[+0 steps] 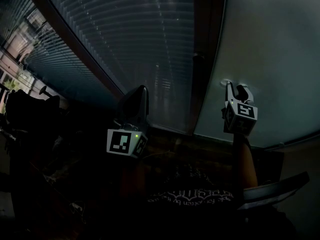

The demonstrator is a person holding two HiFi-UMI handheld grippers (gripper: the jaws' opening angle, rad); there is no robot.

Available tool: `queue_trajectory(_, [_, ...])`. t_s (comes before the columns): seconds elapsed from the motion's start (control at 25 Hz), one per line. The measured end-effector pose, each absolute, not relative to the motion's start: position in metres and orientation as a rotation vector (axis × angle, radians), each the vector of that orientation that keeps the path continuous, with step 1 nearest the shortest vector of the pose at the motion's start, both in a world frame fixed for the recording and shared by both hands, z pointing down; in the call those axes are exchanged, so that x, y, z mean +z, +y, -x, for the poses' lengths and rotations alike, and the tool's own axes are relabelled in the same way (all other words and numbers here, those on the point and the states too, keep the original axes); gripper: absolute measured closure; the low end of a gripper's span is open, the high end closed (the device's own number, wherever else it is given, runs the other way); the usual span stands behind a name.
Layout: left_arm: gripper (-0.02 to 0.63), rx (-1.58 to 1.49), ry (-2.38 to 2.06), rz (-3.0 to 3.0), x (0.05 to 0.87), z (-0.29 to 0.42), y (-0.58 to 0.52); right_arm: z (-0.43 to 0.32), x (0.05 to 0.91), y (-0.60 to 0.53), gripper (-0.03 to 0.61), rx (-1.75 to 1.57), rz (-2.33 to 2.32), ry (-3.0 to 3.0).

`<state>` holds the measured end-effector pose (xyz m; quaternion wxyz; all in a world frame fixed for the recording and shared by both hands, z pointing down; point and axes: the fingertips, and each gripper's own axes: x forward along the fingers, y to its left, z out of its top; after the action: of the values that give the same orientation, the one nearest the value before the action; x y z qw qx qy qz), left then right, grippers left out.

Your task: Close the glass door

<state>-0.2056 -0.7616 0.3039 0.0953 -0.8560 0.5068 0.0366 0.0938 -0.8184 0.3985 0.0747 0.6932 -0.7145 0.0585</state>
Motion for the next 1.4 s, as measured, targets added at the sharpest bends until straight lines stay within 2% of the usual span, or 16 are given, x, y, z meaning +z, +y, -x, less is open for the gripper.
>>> queue_trajectory(0.52, [0.612,0.1,1.466,2.556,0.307,0.199,-0.752,-0.089,0.396,-0.798,0.459,0.128,-1.993,-2.161])
queue_trajectory(0.96, [0.612,0.089,1.443,2.553,0.294,0.18,-0.737,-0.075,0.336,-0.756,0.463,-0.049,-1.985,-2.319])
queue_trajectory(1.04, [0.612,0.081,1.456,2.55,0.293,0.18,-0.735,-0.073,0.329,-0.75,0.488,-0.094,-1.984,-2.322])
queue_trajectory(1.16, [0.612,0.082,1.464,2.551,0.291,0.178,-0.732,-0.073,0.316,-0.739,0.557,-0.145,-2.021,-2.324])
queue_trajectory(1.4, [0.612,0.102,1.488,2.558,0.286,0.174,-0.724,-0.075,0.288,-0.722,0.575,-0.22,-2.05,-2.362])
